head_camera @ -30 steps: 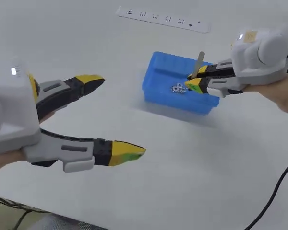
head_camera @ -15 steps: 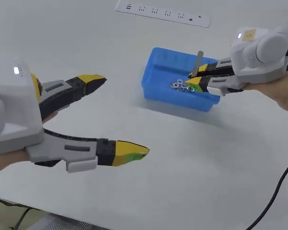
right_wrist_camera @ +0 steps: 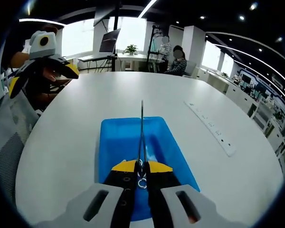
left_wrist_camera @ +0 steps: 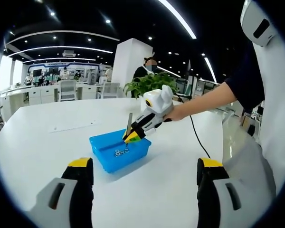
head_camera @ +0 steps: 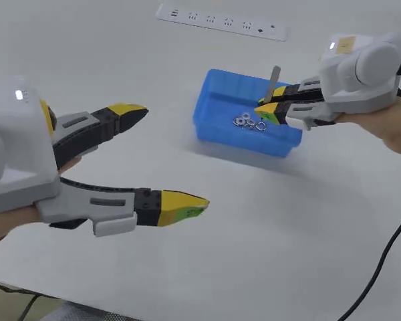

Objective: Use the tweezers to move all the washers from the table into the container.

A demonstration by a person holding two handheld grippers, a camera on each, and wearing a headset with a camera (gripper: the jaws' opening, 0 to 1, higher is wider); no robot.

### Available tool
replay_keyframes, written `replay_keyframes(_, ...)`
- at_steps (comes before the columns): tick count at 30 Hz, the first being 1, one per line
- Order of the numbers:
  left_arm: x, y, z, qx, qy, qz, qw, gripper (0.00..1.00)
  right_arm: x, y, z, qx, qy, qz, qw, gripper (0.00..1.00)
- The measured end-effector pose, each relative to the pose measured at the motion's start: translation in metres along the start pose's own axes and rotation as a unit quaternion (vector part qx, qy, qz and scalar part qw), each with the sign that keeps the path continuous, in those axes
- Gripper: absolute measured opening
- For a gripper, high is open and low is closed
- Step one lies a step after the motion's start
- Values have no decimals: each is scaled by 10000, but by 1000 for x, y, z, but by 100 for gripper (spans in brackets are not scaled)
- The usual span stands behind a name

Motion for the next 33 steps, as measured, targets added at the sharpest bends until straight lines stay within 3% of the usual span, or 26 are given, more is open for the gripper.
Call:
replay_keyframes(3,-8,-9,-7,75,-34,1,10000,94,0,0,-1,1,-2,-5,10000,7)
replay_keyframes(13,-27,-56,-18,-99,-357,255,9990,84,-4,2,-4,-42,132,-60,9999,7)
replay_keyframes(17,-41,-80,-22,-45,-365,335,9988,81,-4,4,-6,-66,226,-38,9997,7)
replay_keyframes(19,-50,-94,-20,-191,-429,395,9981,75,-3,4,-5,-99,240,-21,9997,7)
replay_keyframes(22,-54,-110,-26,-407,-885,578,9936,58,-5,5,-3,-154,317,-75,9994,7)
replay_keyframes(26,-44,-126,-44,-237,-1105,962,9889,52,-10,6,-3,-162,406,-173,9989,7)
replay_keyframes(28,-40,-133,-43,-364,-1342,1141,9837,50,-13,4,-2,-194,488,-217,9984,7)
replay_keyframes(31,-40,-139,-36,-673,-1886,1300,9711,40,-16,3,-3,-203,545,-265,9980,7)
replay_keyframes(33,-35,-140,-34,-729,-1863,1435,9692,38,-17,3,-3,-215,593,-296,9976,7)
Point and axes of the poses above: the centre of the closed fingertips' face, and the gripper's own axes: y roughly backward along the fingers, x roughly to its right, z roughly out of its underside, the point moved 1 cm from there along y, roughly backward along the fingers, and after that the axes turned 5 degrees about -y, right-handed, at the moved point
